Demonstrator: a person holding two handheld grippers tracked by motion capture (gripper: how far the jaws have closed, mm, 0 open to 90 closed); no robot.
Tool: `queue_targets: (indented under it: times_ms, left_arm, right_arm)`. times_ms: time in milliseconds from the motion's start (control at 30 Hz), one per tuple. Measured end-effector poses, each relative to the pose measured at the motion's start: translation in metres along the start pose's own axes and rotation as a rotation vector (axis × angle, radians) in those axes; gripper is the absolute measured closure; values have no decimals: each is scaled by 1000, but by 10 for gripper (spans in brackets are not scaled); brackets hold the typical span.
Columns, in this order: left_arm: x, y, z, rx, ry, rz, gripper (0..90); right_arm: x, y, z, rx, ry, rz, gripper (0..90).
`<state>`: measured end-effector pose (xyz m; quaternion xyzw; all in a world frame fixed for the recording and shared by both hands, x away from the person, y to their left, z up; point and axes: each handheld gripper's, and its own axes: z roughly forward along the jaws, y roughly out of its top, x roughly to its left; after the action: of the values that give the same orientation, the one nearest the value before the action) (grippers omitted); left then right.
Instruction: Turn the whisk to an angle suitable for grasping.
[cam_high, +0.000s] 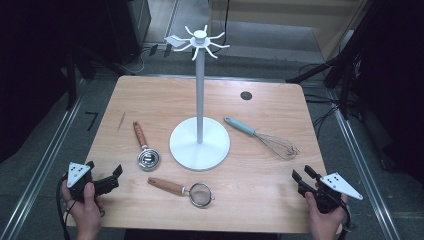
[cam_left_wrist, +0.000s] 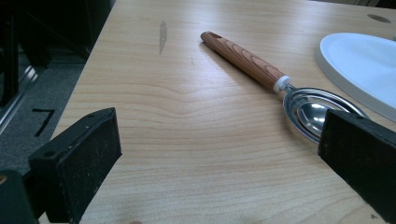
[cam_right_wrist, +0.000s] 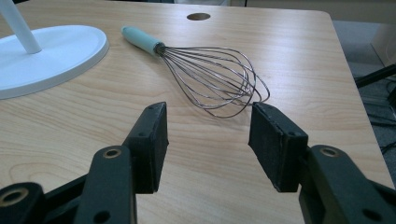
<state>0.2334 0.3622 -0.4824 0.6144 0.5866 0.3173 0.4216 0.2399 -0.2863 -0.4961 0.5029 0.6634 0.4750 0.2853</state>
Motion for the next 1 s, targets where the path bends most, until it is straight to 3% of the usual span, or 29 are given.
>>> queue_targets:
  times_ms: [100,167,300,467,600,767,800,900,1000]
  left_arm:
    - [1,0,0,0,-6,-5,0]
    - [1,0,0,1,0,-9,0]
    - [1,0,0,-1,3,-9,0]
    - [0,0,0,-1,-1,-6,0]
    - [0,0,0,-1,-1,-3,0]
    - [-1,0,1,3,1,-2,0]
    - [-1,0,1,3,1,-2,0]
    - [-1,1,1,11,0,4,0]
    - [-1,1,2,8,3,4,0]
  right_arm:
    - [1,5,1,31,-3,-9,492]
    - [2,11,0,83,52,6,511]
    - [10,20,-4,127,143,-53,454]
    - [21,30,0,226,122,-182,377]
    - [25,39,7,286,122,-222,382]
    - [34,53,22,394,95,-335,418]
    - [34,53,22,394,95,-335,418]
    - [37,62,34,462,113,-368,422]
    - [39,66,38,480,116,-384,428]
